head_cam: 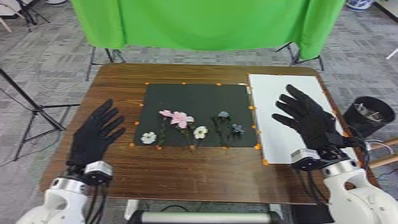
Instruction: Arrange flowers
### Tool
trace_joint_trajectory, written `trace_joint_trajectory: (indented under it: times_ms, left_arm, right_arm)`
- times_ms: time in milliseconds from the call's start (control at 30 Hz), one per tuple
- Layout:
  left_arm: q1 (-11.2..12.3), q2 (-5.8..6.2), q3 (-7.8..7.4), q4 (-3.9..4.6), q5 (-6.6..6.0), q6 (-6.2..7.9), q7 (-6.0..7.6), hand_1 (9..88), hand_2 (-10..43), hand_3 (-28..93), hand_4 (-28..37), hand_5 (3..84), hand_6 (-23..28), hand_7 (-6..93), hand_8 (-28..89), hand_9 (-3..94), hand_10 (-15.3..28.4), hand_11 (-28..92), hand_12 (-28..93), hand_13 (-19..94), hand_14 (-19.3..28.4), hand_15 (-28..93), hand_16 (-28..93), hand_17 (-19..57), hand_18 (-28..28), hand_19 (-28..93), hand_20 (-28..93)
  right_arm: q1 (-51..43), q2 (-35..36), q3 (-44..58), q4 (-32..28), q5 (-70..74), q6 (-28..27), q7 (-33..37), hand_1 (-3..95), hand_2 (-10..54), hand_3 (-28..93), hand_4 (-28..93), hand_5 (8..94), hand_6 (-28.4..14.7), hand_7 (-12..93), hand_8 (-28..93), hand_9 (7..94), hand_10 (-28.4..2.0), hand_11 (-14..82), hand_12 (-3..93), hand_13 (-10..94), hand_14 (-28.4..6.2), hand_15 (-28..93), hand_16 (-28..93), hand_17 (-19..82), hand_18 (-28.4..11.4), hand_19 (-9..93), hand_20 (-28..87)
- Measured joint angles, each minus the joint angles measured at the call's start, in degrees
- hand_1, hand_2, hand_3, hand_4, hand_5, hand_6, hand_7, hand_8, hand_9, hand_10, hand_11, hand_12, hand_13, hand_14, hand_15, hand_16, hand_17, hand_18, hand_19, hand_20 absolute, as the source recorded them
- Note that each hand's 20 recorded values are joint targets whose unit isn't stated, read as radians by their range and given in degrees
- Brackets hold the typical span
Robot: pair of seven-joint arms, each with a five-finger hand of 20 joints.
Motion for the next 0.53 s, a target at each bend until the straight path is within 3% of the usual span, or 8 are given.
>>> trace_joint_trajectory:
  times_ms: [233,533]
  left_arm:
    - [-1.0,-0.42,1.24,0.20,0.11,-0.13,0.03,23.9,-4.3,68,-26.2,23.8,2.1,18.9,-10,17.6,11.1,15,17,14,14.5,20,4,-12.1,22.5,38,7]
    - [-0.4,-0.52,1.19,0.29,0.00,-0.02,0.21,24.2,-3.8,69,-25.9,24.4,2.2,19.5,-10,18.3,11.0,16,17,16,15.0,24,2,-11.3,22.6,38,7]
  right_arm:
    - [0.0,0.0,-0.7,0.0,0.1,0.7,0.3,15.0,-9.5,82,-25,24.9,-4.9,13,-7,26.3,-13.3,2.5,25.1,22,-12.2,-3,42,-5,-23.5,40,16]
    - [0.1,0.2,-2.2,0.0,0.9,2.3,0.6,15.2,-9.5,83,-25,25.8,-4.7,15,-8,27.9,-13.4,5.1,24.0,24,-11.9,4,39,-3,-23.5,41,18]
